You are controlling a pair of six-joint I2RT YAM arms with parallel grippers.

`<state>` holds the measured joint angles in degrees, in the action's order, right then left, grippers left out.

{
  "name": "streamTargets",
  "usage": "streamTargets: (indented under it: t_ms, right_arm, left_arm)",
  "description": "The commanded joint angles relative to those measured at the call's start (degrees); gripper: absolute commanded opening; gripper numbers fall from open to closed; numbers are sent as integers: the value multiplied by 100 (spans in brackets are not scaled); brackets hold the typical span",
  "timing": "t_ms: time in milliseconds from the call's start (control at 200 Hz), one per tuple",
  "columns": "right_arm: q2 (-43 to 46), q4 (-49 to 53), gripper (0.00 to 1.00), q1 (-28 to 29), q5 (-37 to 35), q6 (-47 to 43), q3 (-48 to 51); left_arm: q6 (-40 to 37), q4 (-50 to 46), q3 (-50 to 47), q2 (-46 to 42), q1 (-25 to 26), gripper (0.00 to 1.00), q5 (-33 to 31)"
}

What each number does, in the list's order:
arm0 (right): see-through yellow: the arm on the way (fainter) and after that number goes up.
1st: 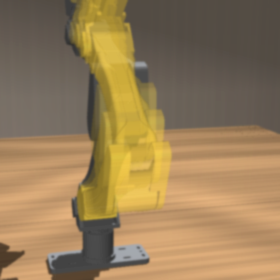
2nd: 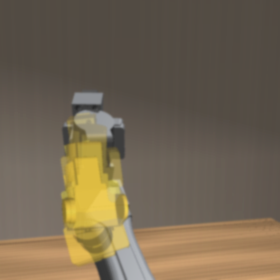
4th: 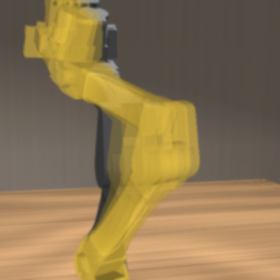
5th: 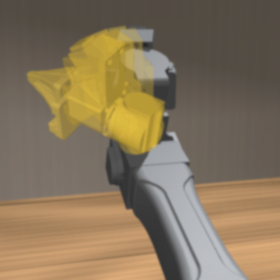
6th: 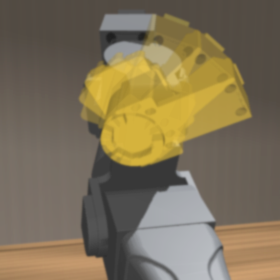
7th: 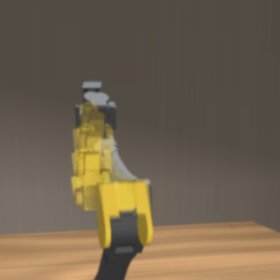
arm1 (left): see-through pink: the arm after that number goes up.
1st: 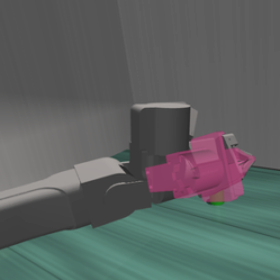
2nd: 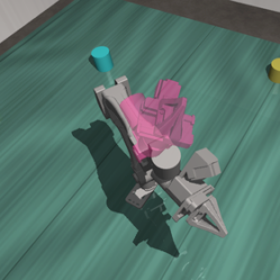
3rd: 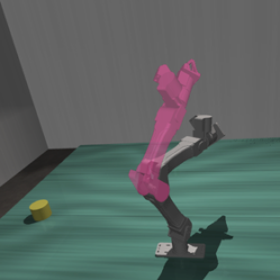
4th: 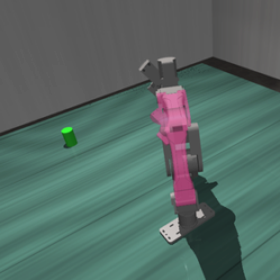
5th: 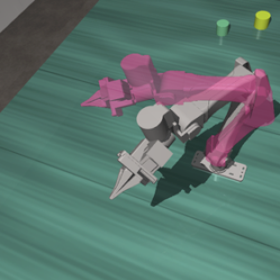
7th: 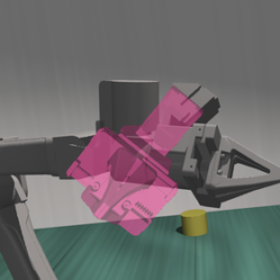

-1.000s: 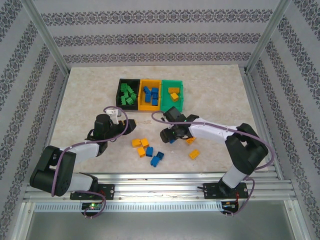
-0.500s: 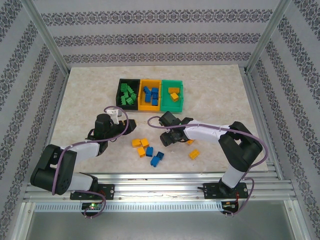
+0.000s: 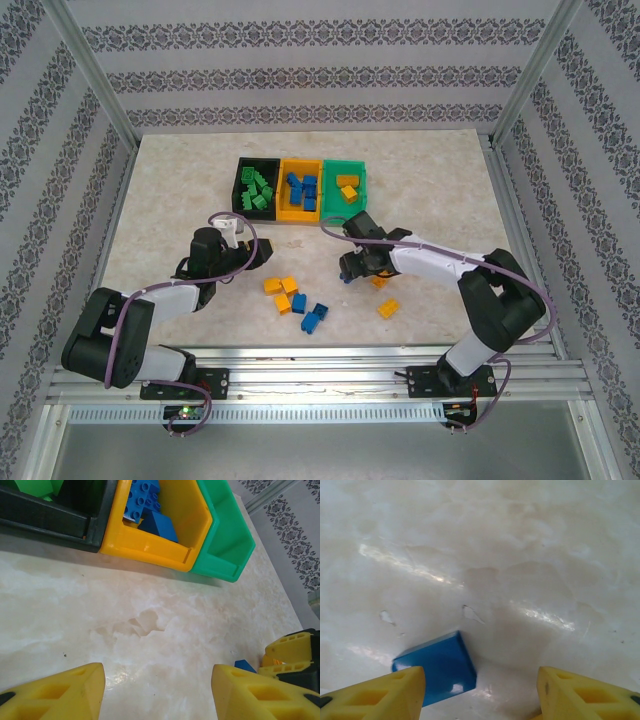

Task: Sort the legos into containers by color
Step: Move the lego to the bottom-center of the table.

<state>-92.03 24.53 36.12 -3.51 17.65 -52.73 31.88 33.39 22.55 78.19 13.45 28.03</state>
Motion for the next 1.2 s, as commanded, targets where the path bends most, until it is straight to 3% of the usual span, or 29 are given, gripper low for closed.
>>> streamTargets:
  t_ms: [0, 355, 700, 1194]
  right_arm:
    - [-122, -85, 61, 96, 249, 38, 130]
    - [-1171, 133, 58, 648, 5, 54, -357]
    - [-845, -143, 62, 827, 734, 355, -426]
    - [-646, -186, 63, 1103, 494, 137, -732]
  left_arm:
    - [-69, -8, 121, 55, 66, 58, 29]
    - [-75, -16, 136, 74, 69, 58, 28]
    - [-37, 39, 134, 102, 66, 58, 62]
    - [-46, 8, 143, 73, 62, 58, 74]
